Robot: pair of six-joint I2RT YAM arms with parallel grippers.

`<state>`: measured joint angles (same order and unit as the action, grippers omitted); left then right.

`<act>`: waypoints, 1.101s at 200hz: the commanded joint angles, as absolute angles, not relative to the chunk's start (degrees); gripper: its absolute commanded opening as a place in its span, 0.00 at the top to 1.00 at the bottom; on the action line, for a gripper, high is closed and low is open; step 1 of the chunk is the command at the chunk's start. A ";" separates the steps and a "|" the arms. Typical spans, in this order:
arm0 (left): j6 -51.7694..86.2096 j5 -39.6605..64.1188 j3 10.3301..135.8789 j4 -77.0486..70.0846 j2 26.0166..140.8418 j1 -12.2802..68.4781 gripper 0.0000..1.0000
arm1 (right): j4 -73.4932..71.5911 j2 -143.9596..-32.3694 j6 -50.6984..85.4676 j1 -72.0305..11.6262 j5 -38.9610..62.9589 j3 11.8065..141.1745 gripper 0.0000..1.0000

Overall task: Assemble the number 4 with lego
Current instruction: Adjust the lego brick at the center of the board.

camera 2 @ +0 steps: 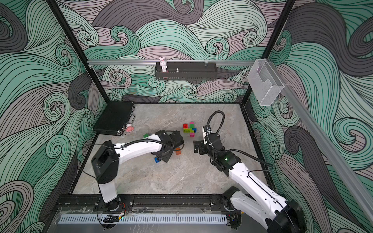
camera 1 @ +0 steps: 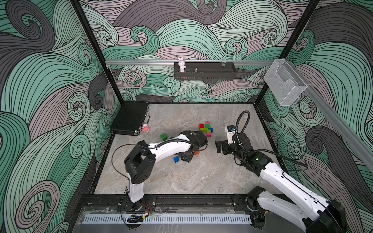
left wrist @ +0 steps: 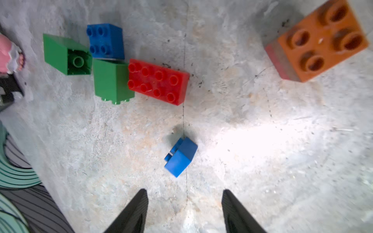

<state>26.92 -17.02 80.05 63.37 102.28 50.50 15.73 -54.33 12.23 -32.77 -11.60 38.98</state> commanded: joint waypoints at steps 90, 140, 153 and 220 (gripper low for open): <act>10.15 -0.42 72.81 52.97 107.22 40.90 0.33 | 17.44 -54.72 12.13 -32.59 -11.25 41.66 0.01; 9.53 -2.29 71.34 52.21 108.49 40.91 0.52 | 17.59 -54.36 12.22 -32.60 -11.46 41.40 0.01; 9.84 -2.37 70.60 51.95 107.61 40.96 0.57 | 17.46 -54.52 12.30 -32.55 -11.42 41.31 0.01; 19.15 -23.09 68.29 56.23 105.38 40.91 0.86 | 16.23 -56.79 11.69 -32.60 -9.88 42.00 0.01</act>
<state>12.12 -8.03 68.25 52.12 107.07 41.17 17.02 -55.86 12.23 -32.77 -11.14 40.16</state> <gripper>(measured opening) 0.198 0.988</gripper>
